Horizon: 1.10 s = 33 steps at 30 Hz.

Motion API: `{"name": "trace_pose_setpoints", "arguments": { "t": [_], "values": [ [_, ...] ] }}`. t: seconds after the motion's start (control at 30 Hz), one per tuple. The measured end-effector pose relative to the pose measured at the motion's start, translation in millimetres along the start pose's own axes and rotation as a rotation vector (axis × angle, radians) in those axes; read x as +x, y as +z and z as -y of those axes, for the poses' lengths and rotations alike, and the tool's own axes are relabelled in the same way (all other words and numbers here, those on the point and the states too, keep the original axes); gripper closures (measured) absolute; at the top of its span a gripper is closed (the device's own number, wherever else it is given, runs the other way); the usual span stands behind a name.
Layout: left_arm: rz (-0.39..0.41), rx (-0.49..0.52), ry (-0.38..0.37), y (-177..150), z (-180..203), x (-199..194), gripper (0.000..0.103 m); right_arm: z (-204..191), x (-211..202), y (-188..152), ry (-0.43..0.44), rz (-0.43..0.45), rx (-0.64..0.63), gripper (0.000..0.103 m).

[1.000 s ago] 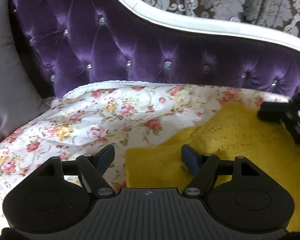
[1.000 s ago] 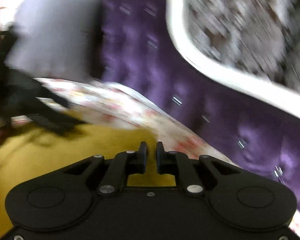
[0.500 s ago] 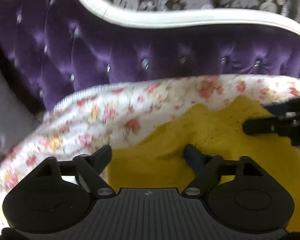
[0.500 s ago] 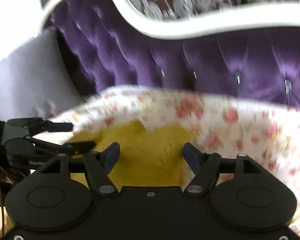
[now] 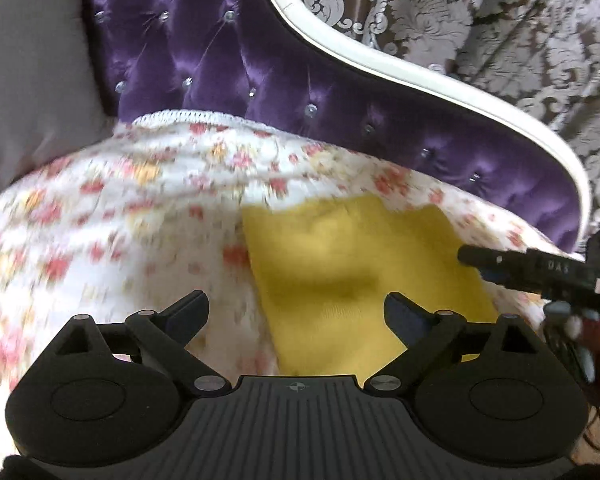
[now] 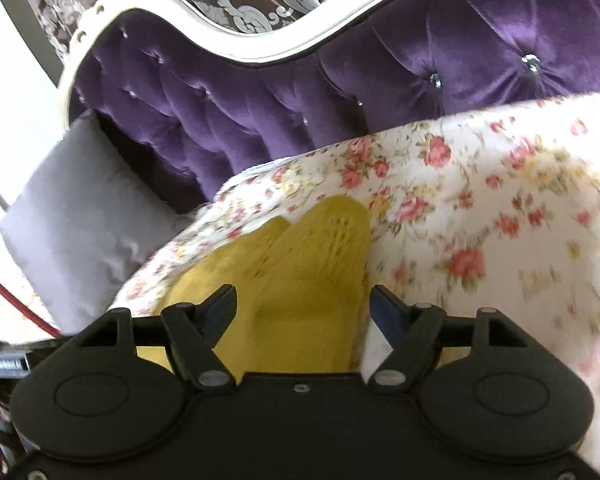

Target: Fold small clothes

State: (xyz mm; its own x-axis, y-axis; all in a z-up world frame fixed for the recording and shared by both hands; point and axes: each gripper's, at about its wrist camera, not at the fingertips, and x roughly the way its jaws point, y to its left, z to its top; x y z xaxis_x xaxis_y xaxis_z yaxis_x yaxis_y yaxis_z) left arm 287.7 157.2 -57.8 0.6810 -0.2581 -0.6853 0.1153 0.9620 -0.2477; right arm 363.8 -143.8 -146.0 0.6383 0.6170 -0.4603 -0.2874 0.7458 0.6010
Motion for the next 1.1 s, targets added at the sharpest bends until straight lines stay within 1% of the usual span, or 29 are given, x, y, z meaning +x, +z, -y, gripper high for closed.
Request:
{"name": "trace_pose_setpoints", "arguments": {
  "t": [0.1, 0.17, 0.23, 0.3, 0.4, 0.47, 0.5, 0.53, 0.7, 0.8, 0.9, 1.0, 1.07, 1.1],
  "values": [
    [-0.016, -0.034, -0.02, -22, -2, -17, 0.007, -6, -25, -16, 0.046, -0.03, 0.017, 0.027],
    [-0.036, -0.04, -0.041, -32, -1, -19, 0.007, -9, -39, -30, 0.061, -0.054, 0.027, 0.027],
    [-0.071, -0.034, -0.07, -39, 5, -13, 0.007, -10, -46, -42, 0.063, -0.09, 0.034, 0.027],
    [-0.092, -0.025, -0.082, -42, 11, -5, 0.007, -13, -48, -52, 0.04, -0.11, 0.008, 0.027],
    [-0.132, -0.04, -0.107, -43, 19, 14, 0.007, -18, -49, -58, 0.032, -0.104, -0.021, 0.026],
    [-0.154, -0.063, -0.119, -44, 21, 25, 0.007, -21, -48, -54, 0.034, -0.091, -0.043, 0.026],
    [-0.15, -0.06, -0.119, -43, 23, 30, 0.003, -22, -48, -52, 0.033, -0.08, -0.058, 0.026],
    [-0.145, -0.051, -0.123, -42, 25, 33, 0.002, -22, -47, -48, 0.03, -0.067, -0.074, 0.026],
    [-0.117, -0.077, -0.164, -39, 28, 44, 0.002, -16, -35, -26, 0.041, -0.025, -0.086, 0.026],
    [-0.098, -0.106, -0.2, -38, 26, 47, 0.002, -7, -18, -12, 0.048, -0.018, -0.062, 0.026],
    [-0.081, -0.114, -0.214, -39, 26, 49, 0.002, 4, 0, -4, 0.067, -0.023, -0.024, 0.026],
    [-0.064, -0.122, -0.231, -41, 26, 48, 0.002, 12, 16, -2, 0.118, -0.036, 0.015, 0.024],
    [-0.056, -0.154, -0.258, -43, 22, 48, 0.003, 15, 21, -2, 0.152, -0.018, 0.033, 0.023],
    [-0.056, -0.177, -0.281, -43, 19, 48, 0.005, 16, 23, -2, 0.166, -0.01, 0.046, 0.023]
  ]
}}
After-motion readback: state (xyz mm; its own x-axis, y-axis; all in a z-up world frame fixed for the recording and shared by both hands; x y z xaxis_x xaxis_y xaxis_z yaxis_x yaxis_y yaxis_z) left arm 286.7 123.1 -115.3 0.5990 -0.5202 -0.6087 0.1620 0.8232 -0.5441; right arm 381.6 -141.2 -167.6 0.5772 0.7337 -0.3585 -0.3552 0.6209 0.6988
